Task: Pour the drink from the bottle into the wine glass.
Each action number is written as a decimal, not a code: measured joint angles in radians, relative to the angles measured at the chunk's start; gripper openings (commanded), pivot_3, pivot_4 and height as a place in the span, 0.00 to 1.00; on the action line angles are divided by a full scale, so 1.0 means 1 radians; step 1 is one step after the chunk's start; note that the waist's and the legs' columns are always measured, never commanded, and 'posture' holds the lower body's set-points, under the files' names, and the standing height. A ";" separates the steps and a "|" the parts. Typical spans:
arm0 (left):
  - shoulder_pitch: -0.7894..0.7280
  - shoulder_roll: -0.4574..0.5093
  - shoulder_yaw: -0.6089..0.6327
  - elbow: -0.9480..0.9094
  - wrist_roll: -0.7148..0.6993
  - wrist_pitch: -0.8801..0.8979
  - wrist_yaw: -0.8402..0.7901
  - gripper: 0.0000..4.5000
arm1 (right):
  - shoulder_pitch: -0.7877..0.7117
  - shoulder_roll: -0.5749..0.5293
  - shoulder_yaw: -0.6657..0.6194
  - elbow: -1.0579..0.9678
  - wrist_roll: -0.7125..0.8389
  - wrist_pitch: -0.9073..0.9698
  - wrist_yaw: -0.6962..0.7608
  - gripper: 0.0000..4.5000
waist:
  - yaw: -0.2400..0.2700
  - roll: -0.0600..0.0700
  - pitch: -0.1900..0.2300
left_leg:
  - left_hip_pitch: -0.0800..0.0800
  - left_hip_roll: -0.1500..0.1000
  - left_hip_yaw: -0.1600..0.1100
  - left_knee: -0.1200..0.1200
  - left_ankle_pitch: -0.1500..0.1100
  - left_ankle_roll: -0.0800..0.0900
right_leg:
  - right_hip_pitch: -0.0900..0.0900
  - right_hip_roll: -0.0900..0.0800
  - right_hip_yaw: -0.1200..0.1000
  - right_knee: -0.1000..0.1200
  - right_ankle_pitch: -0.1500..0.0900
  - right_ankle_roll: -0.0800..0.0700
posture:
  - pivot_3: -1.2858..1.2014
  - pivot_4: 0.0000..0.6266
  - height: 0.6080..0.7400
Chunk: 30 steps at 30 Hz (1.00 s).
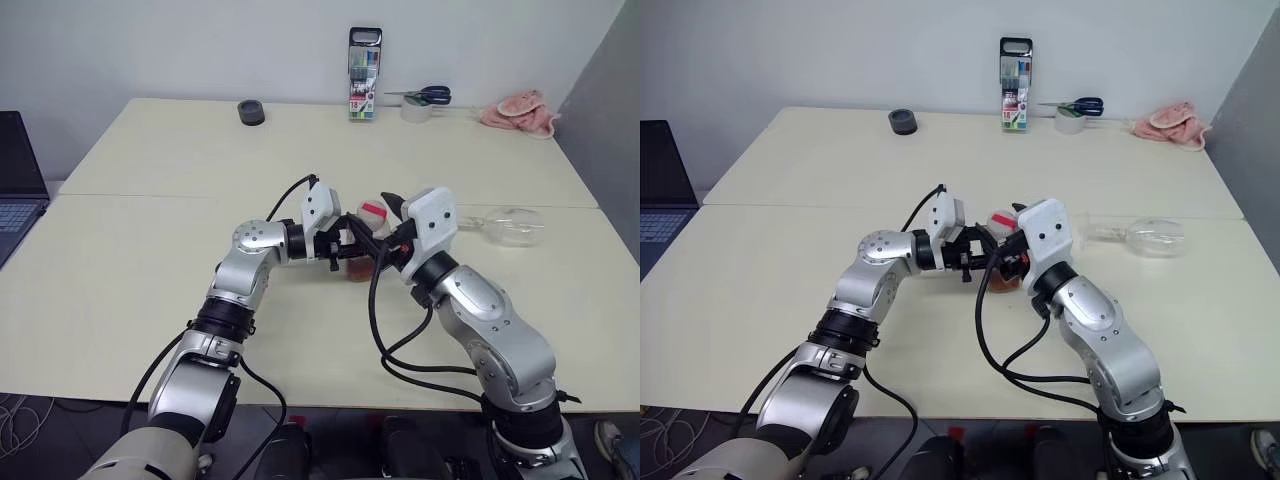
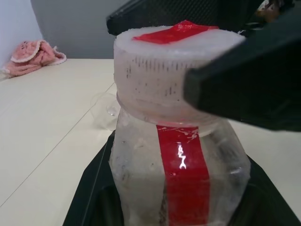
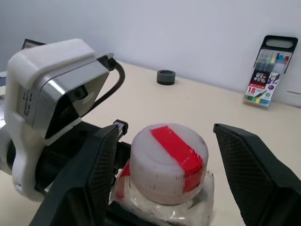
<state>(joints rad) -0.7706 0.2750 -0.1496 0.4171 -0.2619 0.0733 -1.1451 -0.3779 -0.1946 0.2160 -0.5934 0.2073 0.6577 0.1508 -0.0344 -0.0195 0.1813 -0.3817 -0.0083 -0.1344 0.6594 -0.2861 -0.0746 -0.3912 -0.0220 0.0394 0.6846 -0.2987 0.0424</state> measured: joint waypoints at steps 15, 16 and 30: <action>0.001 0.000 0.000 0.000 0.003 -0.010 0.001 0.40 | 0.001 0.005 0.004 0.020 -0.039 -0.028 0.045 0.68 | -0.001 0.000 0.000 | 0.000 0.000 0.000 0.000 0.000 0.000 | 0.000 0.000 0.000 0.000 0.000 0.000 | 0.52 0.24 1.00; 0.001 0.000 0.000 0.000 0.003 -0.011 0.001 0.40 | 0.002 0.005 0.004 0.020 -0.038 -0.028 0.047 0.68 | -0.001 0.000 0.000 | 0.000 0.000 0.000 0.000 0.000 0.000 | 0.000 0.000 0.000 0.000 0.000 0.000 | 0.52 0.24 1.00; 0.014 -0.001 0.000 -0.015 0.003 -0.011 0.021 0.40 | 0.005 0.061 0.016 0.035 -0.099 -0.045 0.004 0.68 | -0.001 0.000 0.000 | 0.000 0.000 0.000 0.000 0.000 0.000 | 0.000 0.000 0.000 0.001 0.000 0.000 | 0.52 0.24 1.00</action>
<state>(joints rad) -0.7566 0.2744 -0.1496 0.4020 -0.2589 0.0626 -1.1242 -0.3727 -0.1336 0.2317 -0.5585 0.1079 0.6132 0.1553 -0.0352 -0.0193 0.1813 -0.3816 -0.0083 -0.1344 0.6594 -0.2862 -0.0745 -0.3913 -0.0220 0.0395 0.6852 -0.2987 0.0424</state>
